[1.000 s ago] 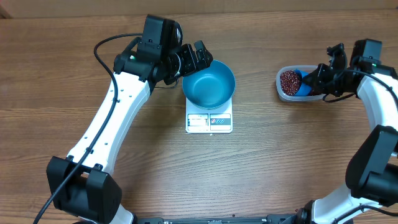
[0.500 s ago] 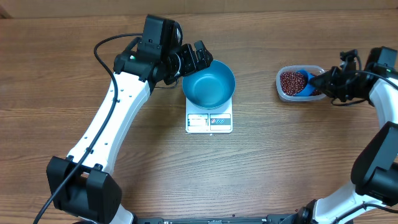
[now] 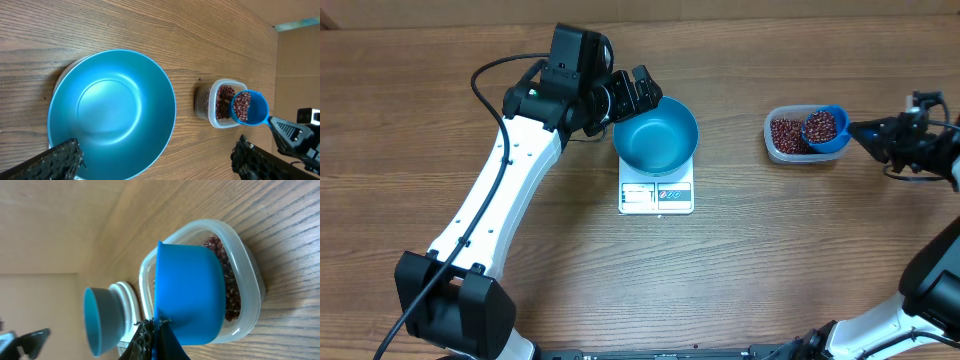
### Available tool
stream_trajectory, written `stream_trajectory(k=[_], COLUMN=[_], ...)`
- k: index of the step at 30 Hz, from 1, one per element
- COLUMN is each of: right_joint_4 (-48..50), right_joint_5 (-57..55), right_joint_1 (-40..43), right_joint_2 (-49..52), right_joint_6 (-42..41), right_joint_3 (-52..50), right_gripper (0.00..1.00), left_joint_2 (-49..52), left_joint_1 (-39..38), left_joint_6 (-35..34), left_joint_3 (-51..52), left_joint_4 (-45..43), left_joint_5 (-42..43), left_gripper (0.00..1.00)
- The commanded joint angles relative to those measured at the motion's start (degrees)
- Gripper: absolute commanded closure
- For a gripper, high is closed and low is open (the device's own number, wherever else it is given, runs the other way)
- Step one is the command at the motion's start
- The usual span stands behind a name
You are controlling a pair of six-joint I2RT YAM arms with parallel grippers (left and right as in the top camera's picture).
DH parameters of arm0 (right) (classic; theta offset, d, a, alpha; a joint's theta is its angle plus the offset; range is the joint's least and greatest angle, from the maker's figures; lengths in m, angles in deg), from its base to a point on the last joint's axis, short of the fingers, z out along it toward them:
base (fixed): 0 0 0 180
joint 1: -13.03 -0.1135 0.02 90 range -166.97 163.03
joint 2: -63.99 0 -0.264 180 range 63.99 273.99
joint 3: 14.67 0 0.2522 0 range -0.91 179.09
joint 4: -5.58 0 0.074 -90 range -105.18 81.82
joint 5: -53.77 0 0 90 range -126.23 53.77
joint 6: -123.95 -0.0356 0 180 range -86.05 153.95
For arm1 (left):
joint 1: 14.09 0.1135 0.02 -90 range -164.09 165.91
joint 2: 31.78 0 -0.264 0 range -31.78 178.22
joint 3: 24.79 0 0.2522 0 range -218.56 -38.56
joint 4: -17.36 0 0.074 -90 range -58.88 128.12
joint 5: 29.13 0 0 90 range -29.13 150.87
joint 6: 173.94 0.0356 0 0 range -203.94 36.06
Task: Scoop item into bowl and weigh 150g on scale
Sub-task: 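Lift the bean-filled scoop out of the tub with the right gripper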
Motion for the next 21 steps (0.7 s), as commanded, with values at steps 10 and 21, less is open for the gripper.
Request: stream_trajectory(k=[10,21], right_joint_4=[0.7,0.85], right_joint_5=[23.37,18.05], right_joint_1=[2.12,2.12], right_joint_2=[0.07,0.07], right_joint_6=[-0.15,-0.17], right_joint_3=[-0.24,-0.24], right_gripper=[0.96,0.96], left_joint_2=[-1.27,-1.27], left_joint_1=[0.11,0.11], left_joint_6=[0.85,0.87], left_joint_3=[-1.22,-1.22], left_joint_4=[-0.04,-0.04], left_joint_5=[-0.46,-0.46], left_gripper=[0.0,0.0])
